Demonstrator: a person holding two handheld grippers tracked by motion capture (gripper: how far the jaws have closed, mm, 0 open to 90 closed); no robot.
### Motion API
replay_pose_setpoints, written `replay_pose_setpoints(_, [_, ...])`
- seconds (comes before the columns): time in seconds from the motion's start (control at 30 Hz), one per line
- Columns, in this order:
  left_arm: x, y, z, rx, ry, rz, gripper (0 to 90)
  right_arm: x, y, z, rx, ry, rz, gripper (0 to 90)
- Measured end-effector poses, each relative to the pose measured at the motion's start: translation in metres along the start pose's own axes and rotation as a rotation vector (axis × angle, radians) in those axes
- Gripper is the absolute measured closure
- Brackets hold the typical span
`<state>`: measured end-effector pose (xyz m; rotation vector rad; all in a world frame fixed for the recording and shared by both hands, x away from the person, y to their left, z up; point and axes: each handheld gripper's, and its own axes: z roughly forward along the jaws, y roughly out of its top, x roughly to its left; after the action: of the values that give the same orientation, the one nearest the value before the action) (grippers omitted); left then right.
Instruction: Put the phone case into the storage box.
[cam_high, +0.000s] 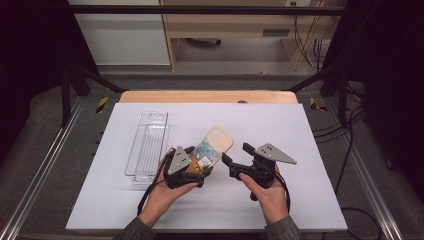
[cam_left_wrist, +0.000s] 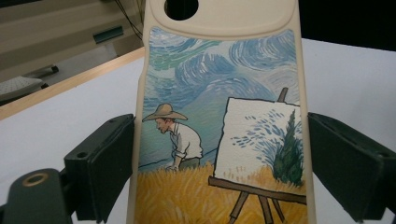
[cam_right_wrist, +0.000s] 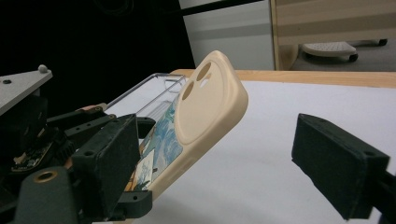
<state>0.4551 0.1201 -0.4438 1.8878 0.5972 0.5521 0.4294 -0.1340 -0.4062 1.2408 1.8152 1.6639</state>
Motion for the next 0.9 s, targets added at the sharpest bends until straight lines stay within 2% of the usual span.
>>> replay_pose_setpoints(0.2, [-0.004, 0.001, 0.000, -0.014, -0.012, 0.008, 10.6, -0.004, -0.001, 0.007, -0.003, 0.029, 0.051, 19.8])
replay_pose_setpoints(0.53, [-0.012, 0.002, 0.003, -0.014, -0.030, 0.022, 10.6, -0.007, 0.000, 0.017, 0.012, 0.053, 0.104, 30.9])
replay_pose_setpoints(0.67, [-0.016, 0.002, 0.003, -0.019, -0.037, 0.030, 10.6, -0.006, -0.001, 0.020, 0.028, 0.070, 0.111, 37.2])
replay_pose_setpoints(0.9, [-0.017, 0.003, 0.003, -0.026, -0.052, 0.034, 10.6, -0.006, -0.002, 0.019, 0.021, 0.096, 0.110, 48.7])
